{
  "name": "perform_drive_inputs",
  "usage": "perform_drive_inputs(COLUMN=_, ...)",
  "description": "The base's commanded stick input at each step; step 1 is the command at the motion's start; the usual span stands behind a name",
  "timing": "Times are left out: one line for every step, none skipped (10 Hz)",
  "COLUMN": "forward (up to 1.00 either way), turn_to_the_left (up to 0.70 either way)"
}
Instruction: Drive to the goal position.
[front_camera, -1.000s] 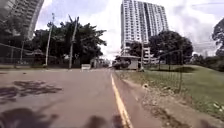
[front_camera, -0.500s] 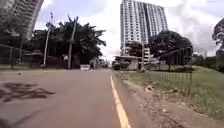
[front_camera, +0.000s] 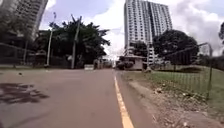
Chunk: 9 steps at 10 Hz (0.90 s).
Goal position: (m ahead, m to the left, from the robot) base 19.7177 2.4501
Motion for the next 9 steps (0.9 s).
perform_drive_inputs(forward=0.7, turn_to_the_left=0.0)
perform_drive_inputs(forward=0.7, turn_to_the_left=0.0)
perform_drive_inputs(forward=0.7, turn_to_the_left=0.0)
perform_drive_inputs(forward=0.7, turn_to_the_left=0.0)
perform_drive_inputs(forward=0.7, turn_to_the_left=0.0)
perform_drive_inputs(forward=0.7, turn_to_the_left=0.0)
perform_drive_inputs(forward=0.7, turn_to_the_left=0.0)
perform_drive_inputs(forward=0.7, turn_to_the_left=0.0)
perform_drive_inputs(forward=0.7, turn_to_the_left=0.0)
